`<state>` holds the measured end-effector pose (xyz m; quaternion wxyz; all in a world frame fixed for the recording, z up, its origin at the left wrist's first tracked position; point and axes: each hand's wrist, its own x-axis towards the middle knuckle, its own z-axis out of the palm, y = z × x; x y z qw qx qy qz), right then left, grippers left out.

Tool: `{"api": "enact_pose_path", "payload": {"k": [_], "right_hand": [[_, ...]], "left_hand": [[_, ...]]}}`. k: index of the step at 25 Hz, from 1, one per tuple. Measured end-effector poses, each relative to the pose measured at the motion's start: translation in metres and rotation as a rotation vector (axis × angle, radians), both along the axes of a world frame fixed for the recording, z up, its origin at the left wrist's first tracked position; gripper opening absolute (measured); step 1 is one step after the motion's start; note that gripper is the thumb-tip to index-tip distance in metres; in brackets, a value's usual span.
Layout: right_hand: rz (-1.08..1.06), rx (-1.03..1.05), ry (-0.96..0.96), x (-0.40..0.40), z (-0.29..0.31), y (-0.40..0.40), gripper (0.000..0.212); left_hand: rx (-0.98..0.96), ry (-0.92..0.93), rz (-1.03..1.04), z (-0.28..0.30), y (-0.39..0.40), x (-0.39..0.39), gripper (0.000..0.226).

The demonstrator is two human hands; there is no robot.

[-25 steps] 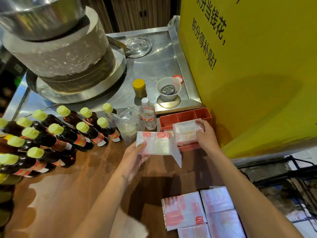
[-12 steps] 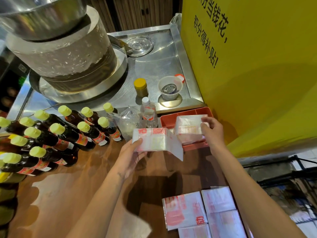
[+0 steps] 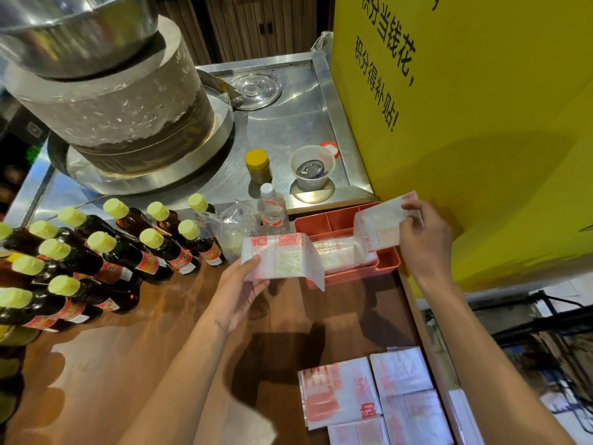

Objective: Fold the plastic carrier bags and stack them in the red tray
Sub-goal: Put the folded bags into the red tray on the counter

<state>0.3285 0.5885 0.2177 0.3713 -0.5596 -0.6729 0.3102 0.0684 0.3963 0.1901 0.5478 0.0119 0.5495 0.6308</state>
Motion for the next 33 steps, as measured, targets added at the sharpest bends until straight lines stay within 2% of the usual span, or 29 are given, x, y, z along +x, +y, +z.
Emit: {"api": "enact_pose_path", "payload": {"k": [3, 7, 11, 14, 16, 19, 21, 22, 24, 26, 30, 31, 33], "right_hand": [[-0.009, 0.15, -0.165, -0.009, -0.007, -0.012, 0.026], [0.038, 0.135, -0.24, -0.026, -0.025, -0.028, 0.025], [0.084, -0.033, -0.276, -0.039, -0.054, -0.027, 0.03], [0.13, -0.274, -0.2, -0.052, -0.072, -0.021, 0.032], [0.21, -0.326, -0.321, -0.058, -0.08, -0.019, 0.037], [0.287, -0.053, -0.629, -0.062, -0.083, -0.031, 0.039], [0.456, 0.076, -0.667, -0.064, -0.085, -0.044, 0.038], [0.559, 0.062, -0.678, -0.066, -0.088, -0.05, 0.04], [0.694, -0.07, -0.742, -0.068, -0.094, -0.056, 0.047], [0.734, -0.177, -0.826, -0.071, -0.097, -0.052, 0.053], [0.807, -0.281, -0.932, -0.08, -0.089, -0.041, 0.049], [0.805, -0.359, -0.88, -0.082, -0.085, -0.037, 0.047], [0.715, -0.531, -0.648, -0.083, -0.075, -0.033, 0.041]], "left_hand": [[0.005, -0.004, 0.02, -0.002, -0.003, -0.002, 0.032], [-0.005, -0.006, 0.019, -0.006, -0.003, -0.002, 0.031], [-0.01, 0.008, -0.001, -0.008, -0.002, -0.003, 0.034], [-0.011, 0.005, -0.007, -0.01, -0.001, -0.003, 0.034], [-0.015, 0.007, -0.013, -0.011, -0.001, -0.003, 0.034], [-0.008, -0.003, 0.001, -0.012, 0.0, -0.006, 0.036], [-0.006, -0.006, 0.005, -0.012, 0.0, -0.007, 0.037], [-0.007, -0.005, 0.006, -0.013, 0.0, -0.007, 0.037], [-0.011, -0.006, 0.0, -0.013, -0.001, -0.006, 0.038], [-0.013, -0.009, 0.0, -0.014, -0.002, -0.005, 0.038], [-0.015, 0.008, -0.001, -0.012, -0.001, -0.006, 0.035], [-0.009, 0.015, -0.006, -0.012, 0.0, -0.005, 0.035], [-0.001, 0.037, -0.027, -0.009, 0.003, -0.002, 0.036]]}}
